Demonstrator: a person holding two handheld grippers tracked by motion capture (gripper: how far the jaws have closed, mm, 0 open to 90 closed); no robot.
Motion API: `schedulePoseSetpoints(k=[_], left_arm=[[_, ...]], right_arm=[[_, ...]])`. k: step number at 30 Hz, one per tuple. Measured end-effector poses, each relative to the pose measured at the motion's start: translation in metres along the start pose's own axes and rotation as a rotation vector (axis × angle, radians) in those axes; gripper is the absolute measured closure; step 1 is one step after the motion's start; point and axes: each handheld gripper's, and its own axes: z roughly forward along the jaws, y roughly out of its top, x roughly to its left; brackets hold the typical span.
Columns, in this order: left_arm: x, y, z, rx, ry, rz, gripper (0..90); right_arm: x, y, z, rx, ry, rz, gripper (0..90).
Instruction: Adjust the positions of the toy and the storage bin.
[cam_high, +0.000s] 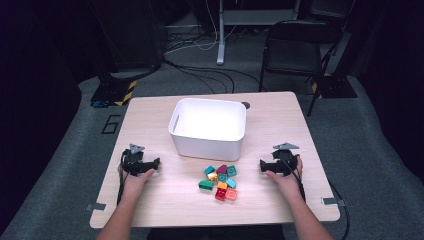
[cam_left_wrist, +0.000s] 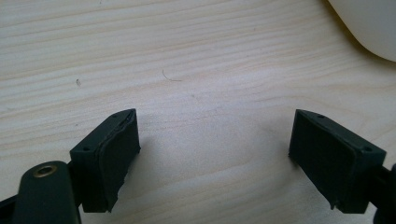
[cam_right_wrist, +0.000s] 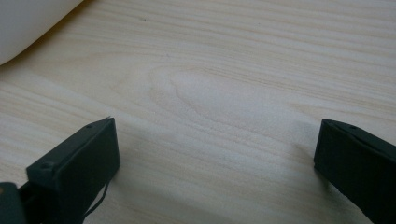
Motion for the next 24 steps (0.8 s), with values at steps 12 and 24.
schedulePoseSetpoints(k=[12,24], left_arm=[[0.0003,0.0008,0.0009,-0.009,0.009,-0.007,18.3],[0.0003,0.0002,0.0005,-0.016,-0.004,0.004,19.7]], right_arm=[[0.0000,-0.0003,-0.0004,-0.008,0.009,-0.004,0.7],[0.0018,0.0005,0.0000,-0.008,0.001,0.005,2.7]])
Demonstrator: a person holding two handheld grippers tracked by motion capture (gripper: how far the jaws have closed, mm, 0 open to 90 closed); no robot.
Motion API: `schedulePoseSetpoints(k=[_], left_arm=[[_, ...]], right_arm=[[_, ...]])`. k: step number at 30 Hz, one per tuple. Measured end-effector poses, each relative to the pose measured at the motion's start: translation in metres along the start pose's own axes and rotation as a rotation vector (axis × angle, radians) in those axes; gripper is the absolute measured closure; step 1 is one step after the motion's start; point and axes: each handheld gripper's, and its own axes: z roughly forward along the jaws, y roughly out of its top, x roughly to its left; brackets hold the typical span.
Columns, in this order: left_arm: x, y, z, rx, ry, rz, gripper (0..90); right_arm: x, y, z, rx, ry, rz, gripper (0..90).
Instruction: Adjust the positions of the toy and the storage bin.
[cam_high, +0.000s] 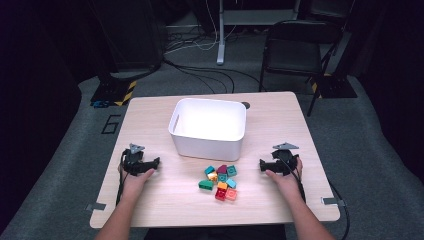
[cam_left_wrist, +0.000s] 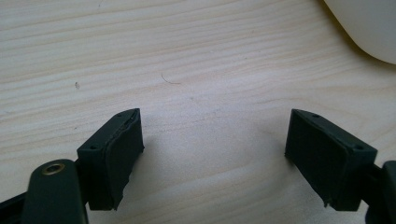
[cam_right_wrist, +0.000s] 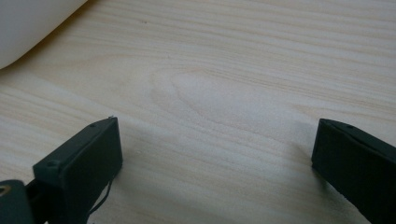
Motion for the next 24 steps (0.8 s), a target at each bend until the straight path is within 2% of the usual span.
schedulePoseSetpoints(k=[8,9,11,12,14,19,22,24], left_arm=[[0.001,0.000,-0.003,-0.002,0.006,-0.003,28.4],[0.002,0.001,-0.004,0.006,0.008,0.000,33.7],[0.002,0.001,-0.005,0.003,0.002,-0.014,38.0],[0.003,0.002,-0.008,-0.002,-0.049,-0.050,40.0],[0.003,0.006,-0.012,0.000,-0.056,-0.056,43.1],[0.000,0.020,-0.024,-0.008,-0.045,-0.010,43.5],[-0.005,0.031,-0.032,0.006,-0.060,0.006,43.5],[-0.010,0.038,-0.036,0.013,-0.054,0.028,43.5]], right_arm=[[0.001,0.000,-0.001,-0.028,-0.002,0.001,13.4],[0.001,0.000,-0.002,-0.031,0.000,0.008,15.8],[0.000,0.000,-0.004,-0.031,-0.003,0.008,21.9],[0.000,0.001,-0.006,-0.028,-0.005,0.006,23.8],[0.001,0.002,-0.010,-0.037,-0.017,0.001,25.0],[0.006,0.013,-0.026,-0.052,-0.044,-0.052,27.8],[0.011,0.022,-0.034,-0.050,-0.037,-0.066,31.2],[0.014,0.028,-0.039,-0.051,-0.027,-0.078,34.4]])
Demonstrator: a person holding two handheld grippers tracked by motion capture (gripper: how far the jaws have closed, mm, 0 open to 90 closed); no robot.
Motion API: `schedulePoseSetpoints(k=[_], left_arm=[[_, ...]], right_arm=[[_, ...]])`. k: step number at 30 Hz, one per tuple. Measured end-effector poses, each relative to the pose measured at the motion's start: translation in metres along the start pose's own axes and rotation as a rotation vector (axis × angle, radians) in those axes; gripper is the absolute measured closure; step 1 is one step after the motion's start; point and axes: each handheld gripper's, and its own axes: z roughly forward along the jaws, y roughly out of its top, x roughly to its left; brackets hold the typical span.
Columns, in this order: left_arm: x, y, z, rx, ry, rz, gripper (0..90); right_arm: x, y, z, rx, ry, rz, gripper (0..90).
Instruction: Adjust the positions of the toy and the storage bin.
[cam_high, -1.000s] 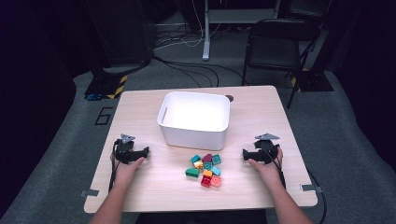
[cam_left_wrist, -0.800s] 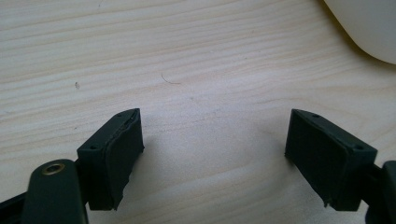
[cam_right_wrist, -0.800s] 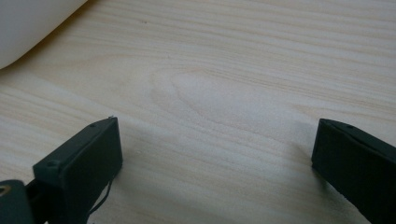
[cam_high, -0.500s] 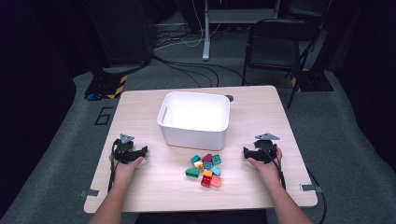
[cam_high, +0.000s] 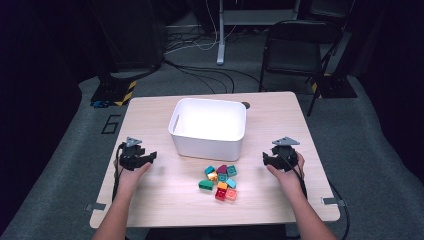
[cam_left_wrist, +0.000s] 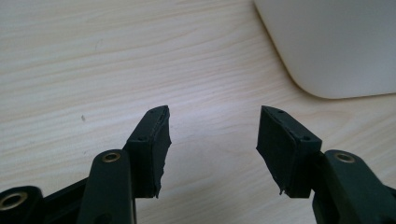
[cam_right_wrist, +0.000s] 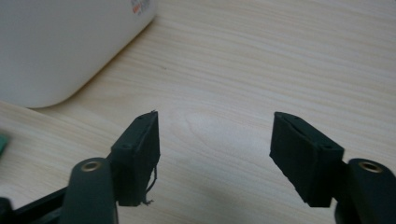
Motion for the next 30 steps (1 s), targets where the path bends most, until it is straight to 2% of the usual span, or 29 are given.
schedulePoseSetpoints(k=[1,2,4,5,7,9,10,13,19,23,24,28,30], left_arm=[[0.000,0.000,0.000,0.000,0.000,0.000,43.5],[-0.003,0.008,-0.001,0.013,-0.010,0.009,43.6],[-0.005,0.013,-0.002,0.008,-0.006,0.016,43.9],[-0.007,0.021,-0.002,0.015,-0.005,0.030,43.9],[-0.009,0.029,-0.003,0.014,-0.021,0.038,44.3],[-0.010,0.033,-0.004,0.003,-0.024,0.036,46.0],[-0.011,0.040,-0.007,-0.006,-0.045,0.030,47.4],[-0.013,0.050,-0.010,-0.011,-0.069,0.030,48.3],[-0.014,0.061,-0.014,-0.040,-0.107,-0.011,48.7],[-0.016,0.065,-0.018,-0.048,-0.113,-0.019,50.4],[-0.017,0.069,-0.021,-0.062,-0.118,-0.021,50.4],[-0.018,0.075,-0.023,-0.093,-0.129,-0.028,50.1],[-0.022,0.083,-0.023,-0.103,-0.117,-0.012,50.0]], right_arm=[[0.001,0.003,-0.001,0.008,0.007,-0.007,34.4],[0.003,0.006,-0.002,0.011,0.012,-0.005,34.8],[0.004,0.009,-0.002,0.016,0.015,-0.001,34.9],[0.007,0.015,-0.002,0.026,0.028,0.005,34.8],[0.008,0.019,-0.002,0.019,0.032,0.003,34.8],[0.009,0.022,-0.002,0.022,0.036,0.006,34.8],[0.011,0.027,-0.002,0.023,0.041,0.005,34.8],[0.015,0.035,-0.005,0.011,0.042,-0.005,35.5],[0.025,0.051,-0.014,-0.038,0.052,-0.012,37.3],[0.027,0.059,-0.019,-0.049,0.035,-0.030,40.2],[0.027,0.064,-0.021,-0.054,0.031,-0.035,40.4],[0.026,0.071,-0.022,-0.056,0.041,-0.032,40.5],[0.026,0.074,-0.022,-0.058,0.048,-0.032,40.5]])
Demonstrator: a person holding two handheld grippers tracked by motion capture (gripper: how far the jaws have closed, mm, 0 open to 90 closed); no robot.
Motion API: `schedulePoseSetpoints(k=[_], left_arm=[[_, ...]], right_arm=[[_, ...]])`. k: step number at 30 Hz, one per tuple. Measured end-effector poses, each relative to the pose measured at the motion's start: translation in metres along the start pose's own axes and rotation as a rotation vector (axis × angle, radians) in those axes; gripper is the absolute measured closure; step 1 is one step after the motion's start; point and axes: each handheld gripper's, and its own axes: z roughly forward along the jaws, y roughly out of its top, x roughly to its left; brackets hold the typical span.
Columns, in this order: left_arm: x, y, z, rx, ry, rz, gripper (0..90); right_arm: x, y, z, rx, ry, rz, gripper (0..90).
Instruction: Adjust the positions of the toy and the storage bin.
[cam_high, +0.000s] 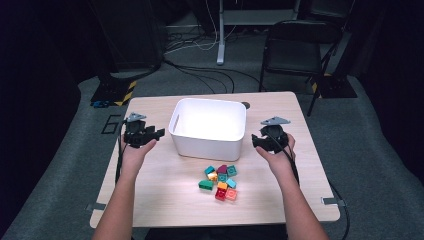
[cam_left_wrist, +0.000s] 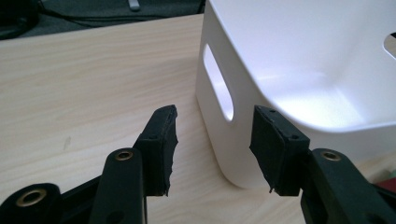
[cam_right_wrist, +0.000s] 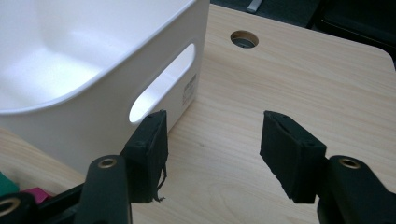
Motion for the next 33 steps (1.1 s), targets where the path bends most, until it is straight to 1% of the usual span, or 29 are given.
schedulePoseSetpoints(k=[1,4,6,7,8,9,11,12,13,14,15,17,20,22,24,26,27,29,31,32,33], left_arm=[[-0.001,0.002,0.001,0.004,0.007,0.009,49.8],[-0.002,0.004,0.005,0.006,0.033,0.019,49.8],[-0.001,0.004,0.006,0.004,0.032,0.013,49.7],[0.000,0.005,0.005,0.003,0.025,-0.001,49.7],[0.003,0.006,0.004,-0.005,0.003,-0.030,49.3],[0.004,0.007,0.003,-0.014,-0.001,-0.040,49.2],[0.004,0.009,0.002,-0.019,-0.006,-0.043,48.4],[0.003,0.013,0.001,-0.027,-0.029,-0.049,48.4],[0.003,0.013,0.001,-0.027,-0.029,-0.049,48.4],[0.002,0.015,0.001,-0.028,-0.047,-0.044,48.8],[-0.003,0.019,0.005,-0.023,-0.069,-0.030,49.0],[-0.008,0.021,0.011,0.004,-0.062,-0.012,50.0],[-0.011,0.022,0.017,0.026,-0.085,-0.005,52.3],[-0.014,0.020,0.021,0.040,-0.085,0.001,53.1],[-0.017,0.019,0.025,0.055,-0.095,0.006,54.0],[-0.019,0.017,0.028,0.059,-0.095,0.007,54.5],[-0.022,0.015,0.031,0.063,-0.106,0.007,55.2],[-0.024,0.014,0.031,0.061,-0.093,0.010,55.1],[-0.025,0.013,0.031,0.054,-0.089,0.010,55.4],[-0.025,0.013,0.030,0.067,-0.094,0.017,55.2],[-0.027,0.013,0.030,0.070,-0.095,0.015,54.8]], right_arm=[[0.000,0.001,-0.001,-0.004,0.005,-0.005,40.2],[0.002,0.001,-0.002,-0.014,0.028,0.004,39.9],[0.004,0.001,-0.003,-0.018,0.035,0.005,39.9],[0.004,0.001,-0.003,-0.018,0.035,0.005,39.9],[0.004,0.001,-0.004,-0.020,0.037,0.000,39.9],[0.005,0.002,-0.004,-0.021,0.040,0.003,39.9],[0.005,0.002,-0.003,-0.019,0.053,0.009,40.0],[0.005,0.002,-0.003,-0.018,0.059,0.012,40.0],[0.005,0.002,-0.003,-0.018,0.059,0.012,40.0],[0.004,0.002,-0.004,-0.021,0.064,0.018,40.3],[0.004,0.002,-0.005,-0.025,0.067,0.020,40.6],[0.003,0.003,-0.007,-0.035,0.072,0.023,41.9],[0.002,0.004,-0.010,-0.050,0.079,0.025,44.6],[0.001,0.004,-0.012,-0.057,0.087,0.027,44.8],[0.001,0.004,-0.013,-0.063,0.094,0.031,44.8],[0.001,0.004,-0.014,-0.067,0.098,0.031,44.7],[0.002,0.005,-0.015,-0.082,0.105,0.030,44.1],[0.002,0.005,-0.016,-0.093,0.123,0.033,44.1],[0.002,0.005,-0.017,-0.103,0.135,0.034,44.2],[0.003,0.005,-0.017,-0.105,0.137,0.037,44.1],[0.003,0.005,-0.017,-0.106,0.142,0.039,44.1]])
